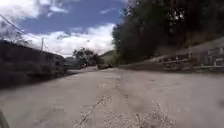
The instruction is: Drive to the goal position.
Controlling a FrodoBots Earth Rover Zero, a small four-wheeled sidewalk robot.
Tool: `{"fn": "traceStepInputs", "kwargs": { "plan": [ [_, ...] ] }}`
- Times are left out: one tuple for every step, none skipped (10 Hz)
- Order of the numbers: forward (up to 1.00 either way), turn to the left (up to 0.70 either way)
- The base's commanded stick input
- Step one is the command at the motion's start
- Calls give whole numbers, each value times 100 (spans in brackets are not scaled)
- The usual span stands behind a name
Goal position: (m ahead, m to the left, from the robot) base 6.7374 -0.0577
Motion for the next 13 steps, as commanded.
{"fn": "traceStepInputs", "kwargs": {
  "plan": [
    [100,0],
    [100,0],
    [100,0],
    [100,0],
    [100,0],
    [100,0],
    [100,0],
    [100,0],
    [100,0],
    [100,0],
    [100,0],
    [100,0],
    [100,0]
  ]
}}
